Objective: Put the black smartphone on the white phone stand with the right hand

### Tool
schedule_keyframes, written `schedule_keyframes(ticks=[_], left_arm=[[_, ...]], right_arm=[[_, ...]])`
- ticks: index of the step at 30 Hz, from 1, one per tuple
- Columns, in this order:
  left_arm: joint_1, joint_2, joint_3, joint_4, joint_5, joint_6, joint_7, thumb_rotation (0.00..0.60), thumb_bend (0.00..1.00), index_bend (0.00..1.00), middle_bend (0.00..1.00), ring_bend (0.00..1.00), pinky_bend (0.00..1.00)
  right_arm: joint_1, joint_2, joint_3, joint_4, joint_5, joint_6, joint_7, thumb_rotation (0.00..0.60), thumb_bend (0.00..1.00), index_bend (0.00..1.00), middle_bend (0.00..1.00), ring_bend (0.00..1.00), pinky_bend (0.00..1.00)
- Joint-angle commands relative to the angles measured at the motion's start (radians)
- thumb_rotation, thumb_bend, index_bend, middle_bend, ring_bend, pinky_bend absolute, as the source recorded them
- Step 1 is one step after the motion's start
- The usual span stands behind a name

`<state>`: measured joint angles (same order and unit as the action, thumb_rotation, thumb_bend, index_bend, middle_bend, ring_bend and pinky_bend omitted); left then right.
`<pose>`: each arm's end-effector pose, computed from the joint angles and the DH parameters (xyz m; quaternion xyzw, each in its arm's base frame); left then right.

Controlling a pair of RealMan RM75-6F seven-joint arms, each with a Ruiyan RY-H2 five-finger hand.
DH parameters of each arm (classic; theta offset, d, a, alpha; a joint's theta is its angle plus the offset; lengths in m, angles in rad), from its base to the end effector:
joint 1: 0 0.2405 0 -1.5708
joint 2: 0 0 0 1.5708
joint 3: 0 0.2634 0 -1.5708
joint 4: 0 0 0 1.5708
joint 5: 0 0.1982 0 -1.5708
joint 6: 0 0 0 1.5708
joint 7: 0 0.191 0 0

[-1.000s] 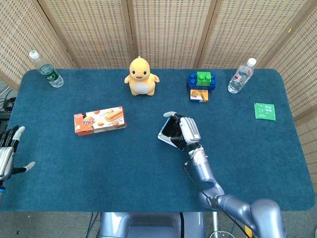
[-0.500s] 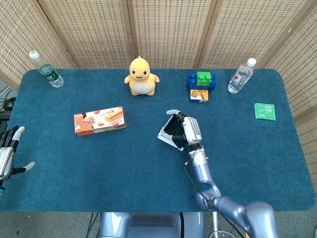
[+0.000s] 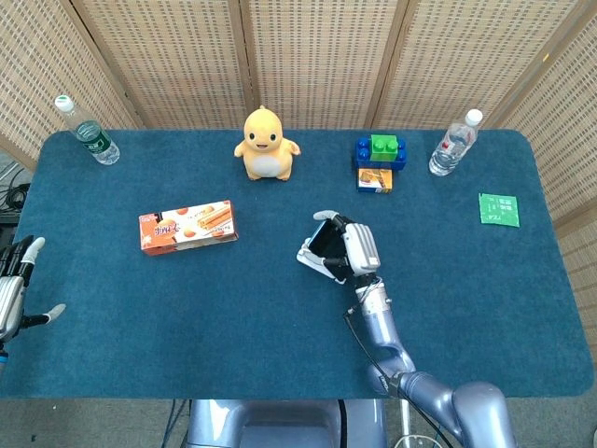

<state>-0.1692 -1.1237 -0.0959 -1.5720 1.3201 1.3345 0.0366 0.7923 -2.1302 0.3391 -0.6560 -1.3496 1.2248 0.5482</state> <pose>-0.3365 0.2627 0.1716 -0.5826 -0.4160 -0.3387 0.6106 -0.1232 -0.4215 -0.0764 0.4943 -0.4983 0.6305 0.3314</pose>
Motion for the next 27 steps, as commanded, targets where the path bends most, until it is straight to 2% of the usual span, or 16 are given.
schedule_keyframes(ticks=[1, 2, 4, 5, 12, 20, 23, 27], left_arm=[[0.0, 0.0, 0.0, 0.0, 0.0, 0.001, 0.0, 0.6, 0.0, 0.0, 0.0, 0.0, 0.0], [0.001, 0.001, 0.0, 0.0, 0.001, 0.003, -0.001, 0.6, 0.0, 0.0, 0.0, 0.0, 0.0], [0.001, 0.001, 0.0, 0.0, 0.001, 0.003, -0.003, 0.6, 0.0, 0.0, 0.0, 0.0, 0.0], [0.001, 0.002, 0.0, 0.0, 0.001, 0.003, -0.003, 0.6, 0.0, 0.0, 0.0, 0.0, 0.0], [0.003, 0.004, 0.001, -0.001, 0.006, 0.008, -0.009, 0.6, 0.0, 0.0, 0.0, 0.0, 0.0], [0.006, 0.006, 0.004, 0.003, 0.015, 0.012, -0.019, 0.6, 0.0, 0.0, 0.0, 0.0, 0.0], [0.007, 0.006, 0.007, 0.004, 0.021, 0.016, -0.022, 0.6, 0.0, 0.0, 0.0, 0.0, 0.0], [0.01, 0.007, 0.011, 0.005, 0.032, 0.022, -0.025, 0.6, 0.0, 0.0, 0.0, 0.0, 0.0]], right_arm=[[0.0, -0.002, -0.008, 0.008, -0.007, -0.001, 0.001, 0.6, 0.39, 0.19, 0.19, 0.2, 0.4], [-0.001, 0.001, -0.016, 0.009, -0.013, -0.006, 0.009, 0.6, 0.29, 0.09, 0.09, 0.1, 0.31], [-0.003, 0.013, -0.032, 0.003, -0.026, -0.016, 0.03, 0.6, 0.16, 0.01, 0.01, 0.01, 0.21], [-0.004, 0.016, -0.034, 0.001, -0.029, -0.016, 0.034, 0.6, 0.12, 0.0, 0.0, 0.0, 0.18], [-0.009, 0.047, -0.042, -0.03, -0.053, 0.012, 0.068, 0.6, 0.1, 0.0, 0.0, 0.0, 0.16], [-0.035, 0.113, -0.058, -0.114, -0.097, 0.096, 0.031, 0.6, 0.05, 0.0, 0.0, 0.0, 0.1], [-0.051, 0.175, -0.069, -0.167, -0.128, 0.143, 0.013, 0.6, 0.03, 0.0, 0.0, 0.0, 0.09], [-0.085, 0.331, -0.106, -0.282, -0.18, 0.169, -0.018, 0.6, 0.0, 0.0, 0.0, 0.0, 0.09]])
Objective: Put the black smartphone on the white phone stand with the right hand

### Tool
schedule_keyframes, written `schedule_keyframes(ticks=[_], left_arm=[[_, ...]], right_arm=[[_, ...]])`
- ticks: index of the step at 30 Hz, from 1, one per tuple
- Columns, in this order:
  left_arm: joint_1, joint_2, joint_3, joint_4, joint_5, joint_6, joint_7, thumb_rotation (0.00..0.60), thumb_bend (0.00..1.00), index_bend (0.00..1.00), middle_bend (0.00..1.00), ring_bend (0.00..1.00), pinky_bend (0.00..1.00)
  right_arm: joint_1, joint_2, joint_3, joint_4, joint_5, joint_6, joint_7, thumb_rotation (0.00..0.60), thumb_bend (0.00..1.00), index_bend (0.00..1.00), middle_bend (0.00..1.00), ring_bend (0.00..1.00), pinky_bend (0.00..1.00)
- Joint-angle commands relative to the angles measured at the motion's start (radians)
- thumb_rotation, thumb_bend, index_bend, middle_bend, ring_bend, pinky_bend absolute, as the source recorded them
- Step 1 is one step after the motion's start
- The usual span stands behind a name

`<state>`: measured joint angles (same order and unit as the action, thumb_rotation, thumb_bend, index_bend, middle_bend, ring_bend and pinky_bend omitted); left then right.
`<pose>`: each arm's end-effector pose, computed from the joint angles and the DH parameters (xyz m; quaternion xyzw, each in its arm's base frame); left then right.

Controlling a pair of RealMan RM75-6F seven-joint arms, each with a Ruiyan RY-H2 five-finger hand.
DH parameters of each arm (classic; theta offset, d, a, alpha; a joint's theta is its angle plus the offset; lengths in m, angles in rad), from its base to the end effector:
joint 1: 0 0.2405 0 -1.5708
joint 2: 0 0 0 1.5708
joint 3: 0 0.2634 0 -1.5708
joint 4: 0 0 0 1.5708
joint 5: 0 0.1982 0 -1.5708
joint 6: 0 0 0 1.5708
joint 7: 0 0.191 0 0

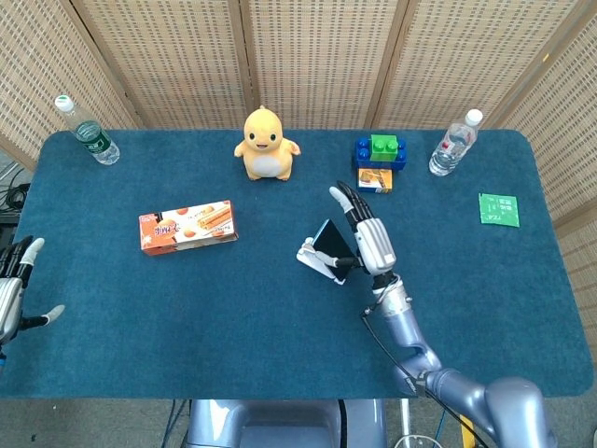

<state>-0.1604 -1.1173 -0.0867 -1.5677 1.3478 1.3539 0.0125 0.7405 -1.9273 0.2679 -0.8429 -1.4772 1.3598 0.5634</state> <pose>-0.3350 0.2588 0.1743 -0.5847 -0.4119 -0.3467 0.6069 -0.1216 -0.4136 -0.0154 0.5336 -0.4171 0.6710 0.3019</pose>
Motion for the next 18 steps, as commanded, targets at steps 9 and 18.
schedule_keyframes(ticks=[9, 18], left_arm=[[0.016, 0.0, 0.013, -0.008, 0.046, 0.046, -0.002, 0.6, 0.0, 0.0, 0.0, 0.0, 0.0], [0.033, -0.015, 0.017, -0.001, 0.084, 0.102, 0.021, 0.6, 0.0, 0.0, 0.0, 0.0, 0.0]], right_arm=[[-0.157, 0.468, -0.175, -0.158, -0.133, 0.044, -0.143, 0.6, 0.0, 0.0, 0.0, 0.0, 0.09], [-0.386, 0.7, -0.24, -0.446, -0.012, 0.103, -0.255, 0.6, 0.0, 0.0, 0.0, 0.0, 0.09]])
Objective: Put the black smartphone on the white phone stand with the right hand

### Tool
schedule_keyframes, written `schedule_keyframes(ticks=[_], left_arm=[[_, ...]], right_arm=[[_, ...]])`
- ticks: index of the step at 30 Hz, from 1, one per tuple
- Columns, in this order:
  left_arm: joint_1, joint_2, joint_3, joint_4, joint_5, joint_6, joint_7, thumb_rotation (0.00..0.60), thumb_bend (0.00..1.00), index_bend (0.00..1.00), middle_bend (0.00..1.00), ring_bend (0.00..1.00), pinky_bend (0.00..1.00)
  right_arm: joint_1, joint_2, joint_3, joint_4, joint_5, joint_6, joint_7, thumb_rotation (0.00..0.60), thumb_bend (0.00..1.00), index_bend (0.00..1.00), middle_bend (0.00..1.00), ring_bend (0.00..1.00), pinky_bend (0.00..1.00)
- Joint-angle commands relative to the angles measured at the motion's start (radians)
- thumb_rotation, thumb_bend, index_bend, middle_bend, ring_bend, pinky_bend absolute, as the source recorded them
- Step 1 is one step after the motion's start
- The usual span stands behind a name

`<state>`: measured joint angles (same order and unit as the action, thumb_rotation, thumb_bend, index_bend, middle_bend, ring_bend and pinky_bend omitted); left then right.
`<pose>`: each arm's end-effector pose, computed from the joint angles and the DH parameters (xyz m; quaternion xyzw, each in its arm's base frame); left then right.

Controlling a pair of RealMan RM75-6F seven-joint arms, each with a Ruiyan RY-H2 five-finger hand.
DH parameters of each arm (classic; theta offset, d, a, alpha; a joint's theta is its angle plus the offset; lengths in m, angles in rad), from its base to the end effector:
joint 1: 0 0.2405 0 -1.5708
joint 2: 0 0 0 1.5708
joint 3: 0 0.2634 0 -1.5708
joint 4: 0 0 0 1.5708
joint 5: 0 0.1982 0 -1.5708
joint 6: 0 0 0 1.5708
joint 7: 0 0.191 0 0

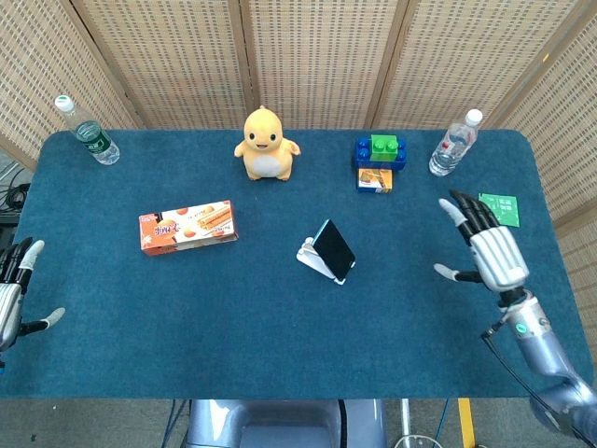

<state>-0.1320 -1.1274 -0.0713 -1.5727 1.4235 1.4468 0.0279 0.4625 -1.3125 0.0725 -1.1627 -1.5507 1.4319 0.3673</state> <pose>-0.3221 0.2474 0.1774 -0.5912 -0.3789 -0.3703 0.6081 -0.2608 -0.3574 0.1473 0.6460 -0.3101 0.5134 0.4722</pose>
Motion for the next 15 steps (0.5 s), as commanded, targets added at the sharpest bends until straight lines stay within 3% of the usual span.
schedule_keyframes(ticks=[1, 9, 15], left_arm=[[0.006, -0.006, 0.004, 0.005, 0.015, 0.014, 0.006, 0.6, 0.0, 0.0, 0.0, 0.0, 0.0], [0.02, -0.007, 0.021, 0.014, 0.056, 0.043, -0.006, 0.6, 0.0, 0.0, 0.0, 0.0, 0.0], [0.027, -0.007, 0.027, 0.015, 0.071, 0.055, -0.008, 0.6, 0.0, 0.0, 0.0, 0.0, 0.0]], right_arm=[[-0.134, 0.103, -0.052, -0.159, 0.082, 0.034, -0.071, 0.6, 0.0, 0.0, 0.0, 0.0, 0.08], [-0.263, 0.182, -0.064, -0.346, 0.143, 0.108, -0.103, 0.6, 0.0, 0.0, 0.0, 0.0, 0.03], [-0.298, 0.195, -0.06, -0.362, 0.138, 0.131, -0.11, 0.6, 0.0, 0.0, 0.0, 0.0, 0.03]])
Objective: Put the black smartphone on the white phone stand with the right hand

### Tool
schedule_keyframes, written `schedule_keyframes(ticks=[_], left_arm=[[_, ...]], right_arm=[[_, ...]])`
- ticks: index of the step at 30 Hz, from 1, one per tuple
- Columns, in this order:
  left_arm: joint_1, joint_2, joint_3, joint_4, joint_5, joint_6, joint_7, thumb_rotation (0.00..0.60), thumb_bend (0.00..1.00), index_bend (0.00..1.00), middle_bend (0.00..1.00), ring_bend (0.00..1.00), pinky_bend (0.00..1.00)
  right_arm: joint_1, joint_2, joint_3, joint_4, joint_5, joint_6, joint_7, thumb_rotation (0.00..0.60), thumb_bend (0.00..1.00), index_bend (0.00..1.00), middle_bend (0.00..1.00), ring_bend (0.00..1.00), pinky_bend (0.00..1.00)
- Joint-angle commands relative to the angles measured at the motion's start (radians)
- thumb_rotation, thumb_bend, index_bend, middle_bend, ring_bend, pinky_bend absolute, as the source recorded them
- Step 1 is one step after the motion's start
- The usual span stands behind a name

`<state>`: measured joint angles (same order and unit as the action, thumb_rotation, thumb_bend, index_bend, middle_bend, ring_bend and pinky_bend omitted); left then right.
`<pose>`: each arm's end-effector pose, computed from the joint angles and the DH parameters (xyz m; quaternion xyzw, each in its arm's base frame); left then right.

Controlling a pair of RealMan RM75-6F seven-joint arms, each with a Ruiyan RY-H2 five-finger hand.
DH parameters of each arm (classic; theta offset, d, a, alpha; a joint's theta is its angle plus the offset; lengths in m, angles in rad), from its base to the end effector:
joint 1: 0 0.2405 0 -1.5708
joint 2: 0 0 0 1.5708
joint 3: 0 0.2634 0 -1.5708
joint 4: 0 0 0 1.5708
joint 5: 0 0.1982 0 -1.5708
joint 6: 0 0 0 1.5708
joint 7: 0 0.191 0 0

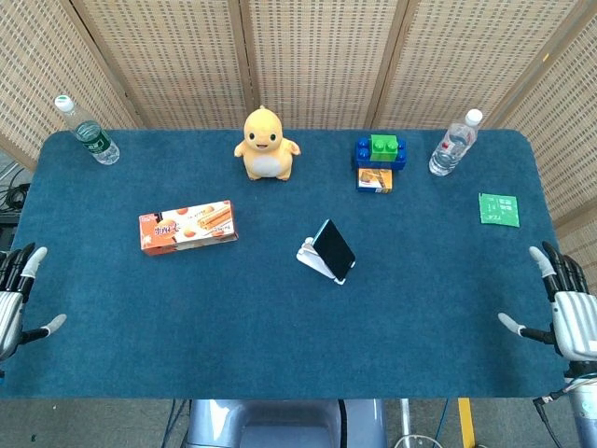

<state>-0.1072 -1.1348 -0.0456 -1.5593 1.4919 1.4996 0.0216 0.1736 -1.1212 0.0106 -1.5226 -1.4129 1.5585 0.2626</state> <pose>-0.3169 0.2346 0.1753 -0.6027 -0.3622 -0.3811 0.6002 -0.3202 -0.2498 0.1949 0.5399 -0.4144 0.4652 0.5660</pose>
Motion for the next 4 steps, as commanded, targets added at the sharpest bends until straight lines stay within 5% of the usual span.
schedule_keyframes(ticks=[1, 4], left_arm=[[0.003, 0.0, 0.003, 0.003, 0.004, 0.003, -0.004, 0.6, 0.0, 0.0, 0.0, 0.0, 0.0], [0.005, 0.0, 0.003, 0.002, 0.007, 0.008, -0.004, 0.6, 0.0, 0.0, 0.0, 0.0, 0.0]], right_arm=[[-0.013, 0.003, 0.005, -0.001, 0.0, 0.006, -0.005, 0.6, 0.0, 0.0, 0.0, 0.0, 0.03], [-0.023, -0.001, 0.011, 0.002, -0.003, 0.007, -0.004, 0.6, 0.0, 0.0, 0.0, 0.0, 0.02]])
